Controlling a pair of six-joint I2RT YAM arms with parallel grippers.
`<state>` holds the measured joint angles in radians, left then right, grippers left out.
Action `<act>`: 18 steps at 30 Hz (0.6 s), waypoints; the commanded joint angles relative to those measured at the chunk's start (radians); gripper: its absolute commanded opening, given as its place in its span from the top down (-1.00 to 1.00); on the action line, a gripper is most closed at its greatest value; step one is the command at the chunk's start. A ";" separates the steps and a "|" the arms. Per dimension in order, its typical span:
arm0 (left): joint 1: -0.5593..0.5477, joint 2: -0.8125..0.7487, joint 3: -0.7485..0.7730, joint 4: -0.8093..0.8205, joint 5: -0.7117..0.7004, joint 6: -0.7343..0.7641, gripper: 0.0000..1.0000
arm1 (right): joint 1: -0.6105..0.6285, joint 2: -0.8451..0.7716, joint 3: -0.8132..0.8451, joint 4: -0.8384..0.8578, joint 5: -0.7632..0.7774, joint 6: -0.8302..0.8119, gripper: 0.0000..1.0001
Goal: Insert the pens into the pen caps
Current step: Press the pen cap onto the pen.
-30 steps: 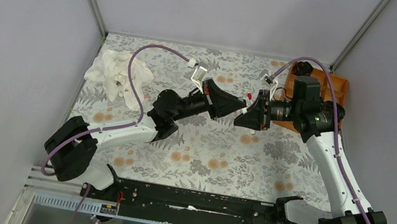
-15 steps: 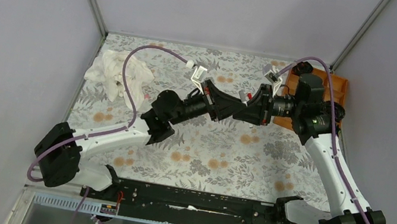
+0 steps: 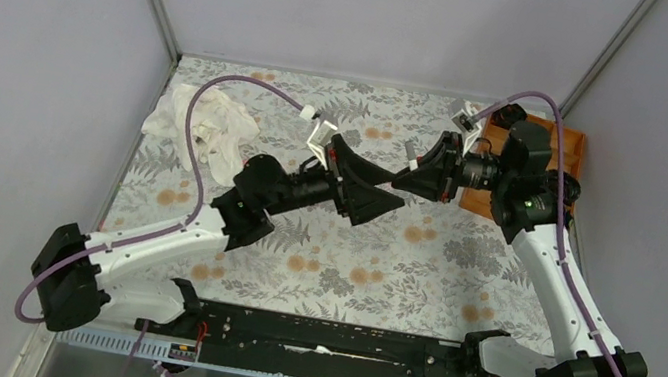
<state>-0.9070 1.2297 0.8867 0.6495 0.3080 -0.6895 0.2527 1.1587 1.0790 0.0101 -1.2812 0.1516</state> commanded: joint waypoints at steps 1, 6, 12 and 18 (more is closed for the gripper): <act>0.043 -0.090 -0.069 -0.074 0.022 0.004 -0.83 | -0.005 -0.001 0.000 0.141 -0.039 0.028 1.00; 0.075 -0.064 -0.036 -0.039 0.020 -0.010 -0.96 | -0.003 -0.002 -0.011 0.188 -0.106 0.060 1.00; 0.084 0.008 0.002 0.148 0.023 -0.043 -0.98 | 0.004 -0.002 -0.040 0.244 -0.129 0.102 1.00; 0.091 0.092 0.083 0.261 0.077 -0.092 -0.97 | 0.007 -0.001 -0.048 0.244 -0.121 0.103 1.00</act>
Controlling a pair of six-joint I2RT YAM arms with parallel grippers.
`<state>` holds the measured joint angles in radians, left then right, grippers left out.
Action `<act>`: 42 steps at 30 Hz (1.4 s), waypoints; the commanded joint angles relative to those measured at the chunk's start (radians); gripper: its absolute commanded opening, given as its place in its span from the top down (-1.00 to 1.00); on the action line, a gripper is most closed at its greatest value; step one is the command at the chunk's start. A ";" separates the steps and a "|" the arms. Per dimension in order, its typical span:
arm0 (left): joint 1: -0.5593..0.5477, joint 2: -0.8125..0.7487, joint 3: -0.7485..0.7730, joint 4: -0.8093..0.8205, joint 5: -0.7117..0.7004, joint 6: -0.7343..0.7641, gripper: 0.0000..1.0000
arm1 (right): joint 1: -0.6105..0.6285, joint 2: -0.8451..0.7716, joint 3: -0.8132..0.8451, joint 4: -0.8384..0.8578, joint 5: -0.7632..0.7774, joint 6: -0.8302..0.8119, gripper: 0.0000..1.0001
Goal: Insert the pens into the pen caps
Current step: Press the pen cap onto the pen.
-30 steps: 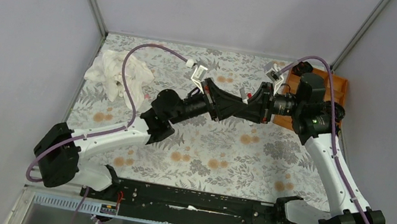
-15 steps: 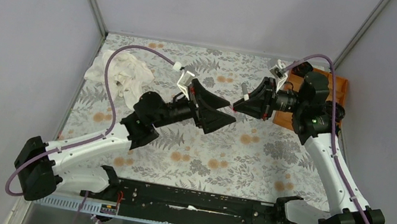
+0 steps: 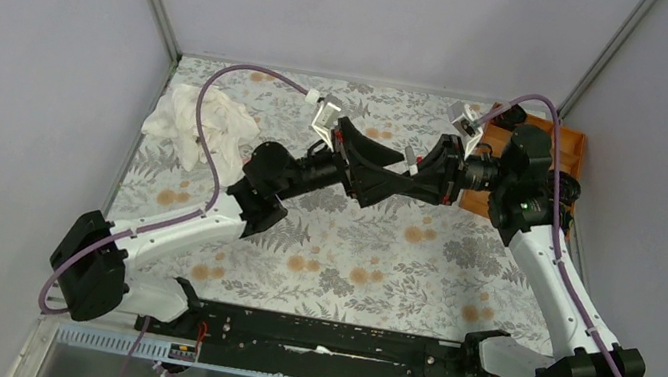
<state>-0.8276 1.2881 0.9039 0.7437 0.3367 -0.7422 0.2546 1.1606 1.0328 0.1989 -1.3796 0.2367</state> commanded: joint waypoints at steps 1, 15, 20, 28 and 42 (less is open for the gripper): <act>0.013 0.043 0.076 0.175 0.051 -0.045 -0.97 | 0.006 -0.003 -0.002 0.055 -0.021 0.018 1.00; 0.012 0.146 0.141 0.224 -0.014 -0.071 -0.55 | 0.011 0.005 -0.007 0.075 -0.009 0.044 1.00; 0.012 0.160 0.156 0.234 -0.020 -0.069 -0.51 | 0.012 0.005 -0.017 0.078 -0.002 0.044 1.00; 0.012 0.169 0.182 0.244 -0.026 -0.064 -0.25 | 0.012 0.007 -0.028 0.079 0.016 0.047 1.00; 0.013 0.194 0.204 0.229 0.025 -0.070 0.97 | 0.014 0.007 -0.030 0.109 0.018 0.083 1.00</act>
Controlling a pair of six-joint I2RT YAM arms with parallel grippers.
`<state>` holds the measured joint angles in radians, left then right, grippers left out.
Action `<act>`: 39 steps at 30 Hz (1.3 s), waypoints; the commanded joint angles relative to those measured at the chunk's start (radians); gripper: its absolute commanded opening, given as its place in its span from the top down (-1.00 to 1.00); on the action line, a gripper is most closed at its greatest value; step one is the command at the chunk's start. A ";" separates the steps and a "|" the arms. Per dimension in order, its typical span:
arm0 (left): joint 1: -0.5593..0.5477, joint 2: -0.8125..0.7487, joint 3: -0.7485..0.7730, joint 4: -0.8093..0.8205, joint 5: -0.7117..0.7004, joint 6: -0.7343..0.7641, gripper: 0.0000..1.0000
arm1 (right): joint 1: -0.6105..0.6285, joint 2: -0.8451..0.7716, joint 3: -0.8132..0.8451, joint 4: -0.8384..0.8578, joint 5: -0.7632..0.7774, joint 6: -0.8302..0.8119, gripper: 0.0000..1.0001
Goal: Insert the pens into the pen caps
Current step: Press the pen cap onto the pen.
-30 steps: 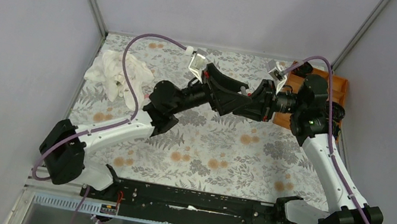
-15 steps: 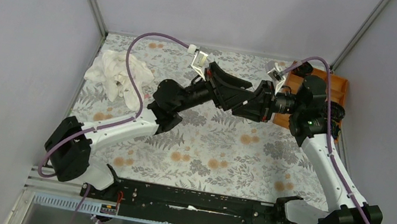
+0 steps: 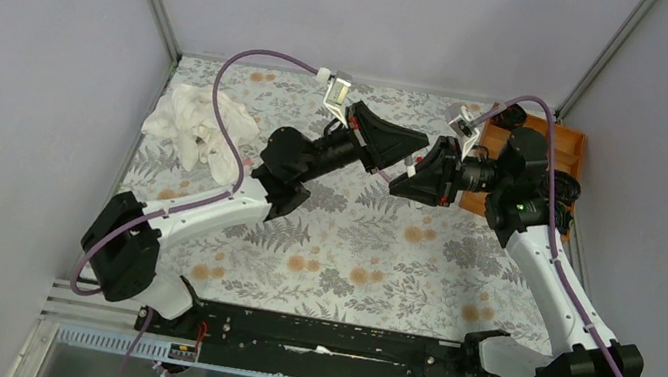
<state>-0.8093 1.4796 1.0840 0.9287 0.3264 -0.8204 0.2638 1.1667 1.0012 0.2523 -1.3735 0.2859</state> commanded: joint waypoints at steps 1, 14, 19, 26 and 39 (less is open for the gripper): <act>-0.006 0.000 0.018 0.041 0.035 0.010 0.99 | 0.005 -0.001 0.003 0.061 0.009 0.039 1.00; -0.079 0.010 -0.107 0.043 -0.157 -0.093 1.00 | 0.003 0.007 0.145 -0.306 0.184 -0.202 1.00; -0.153 -0.001 -0.104 -0.067 -0.378 -0.155 1.00 | 0.008 0.007 0.181 -0.443 0.349 -0.341 1.00; -0.202 0.068 -0.041 -0.155 -0.336 -0.139 1.00 | 0.008 0.005 0.222 -0.497 0.406 -0.390 1.00; -0.274 0.055 -0.139 -0.239 -0.262 -0.123 1.00 | -0.055 0.048 0.275 -0.394 0.371 -0.269 1.00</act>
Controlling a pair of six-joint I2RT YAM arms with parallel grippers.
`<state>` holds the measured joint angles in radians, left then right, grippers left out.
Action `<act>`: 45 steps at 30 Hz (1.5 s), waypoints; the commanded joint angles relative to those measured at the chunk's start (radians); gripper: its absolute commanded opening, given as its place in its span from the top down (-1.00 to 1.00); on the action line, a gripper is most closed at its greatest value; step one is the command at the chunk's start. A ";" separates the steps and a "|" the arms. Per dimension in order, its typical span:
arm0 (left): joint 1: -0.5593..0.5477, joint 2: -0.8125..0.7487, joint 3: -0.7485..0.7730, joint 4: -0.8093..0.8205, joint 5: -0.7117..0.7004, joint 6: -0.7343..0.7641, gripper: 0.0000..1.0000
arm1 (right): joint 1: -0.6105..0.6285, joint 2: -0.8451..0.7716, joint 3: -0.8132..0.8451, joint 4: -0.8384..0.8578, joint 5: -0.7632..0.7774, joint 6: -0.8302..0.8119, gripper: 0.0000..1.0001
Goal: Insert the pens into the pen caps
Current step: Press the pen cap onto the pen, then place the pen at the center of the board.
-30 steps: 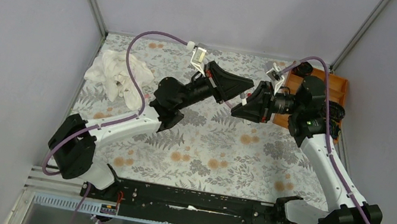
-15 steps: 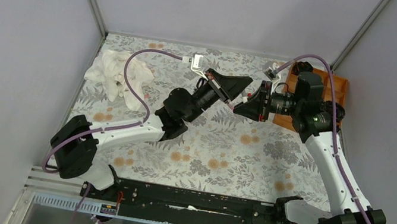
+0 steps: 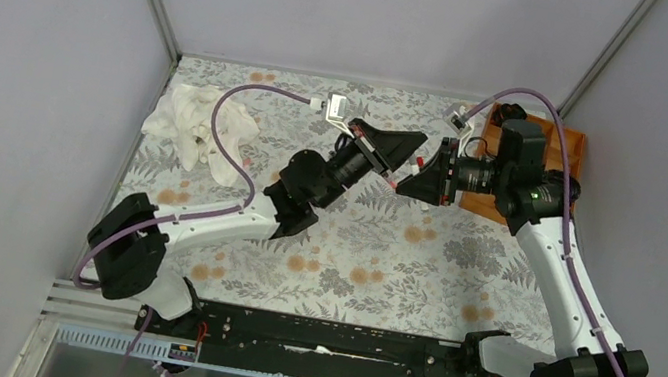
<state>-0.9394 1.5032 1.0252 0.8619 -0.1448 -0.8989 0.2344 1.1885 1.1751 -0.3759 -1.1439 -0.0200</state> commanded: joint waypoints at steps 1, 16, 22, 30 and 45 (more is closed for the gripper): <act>-0.152 0.036 -0.084 -0.175 0.174 -0.075 1.00 | -0.026 0.025 0.104 0.219 0.174 0.026 1.00; -0.229 0.151 -0.024 -0.277 0.222 -0.227 1.00 | -0.015 0.005 0.105 0.132 0.320 -0.140 1.00; -0.235 0.108 -0.033 -0.463 0.194 -0.132 1.00 | -0.017 0.000 0.141 0.091 0.356 -0.192 1.00; -0.270 0.191 0.043 -0.608 0.166 -0.125 1.00 | -0.018 0.002 0.138 0.073 0.395 -0.250 1.00; -0.240 0.103 -0.010 -0.567 0.150 -0.125 1.00 | -0.029 -0.012 0.059 0.114 0.171 -0.234 1.00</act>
<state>-1.0489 1.6081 1.1065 0.5671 -0.3138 -1.0176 0.2276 1.1847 1.1793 -0.7803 -0.8375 -0.2630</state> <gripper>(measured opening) 0.110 0.220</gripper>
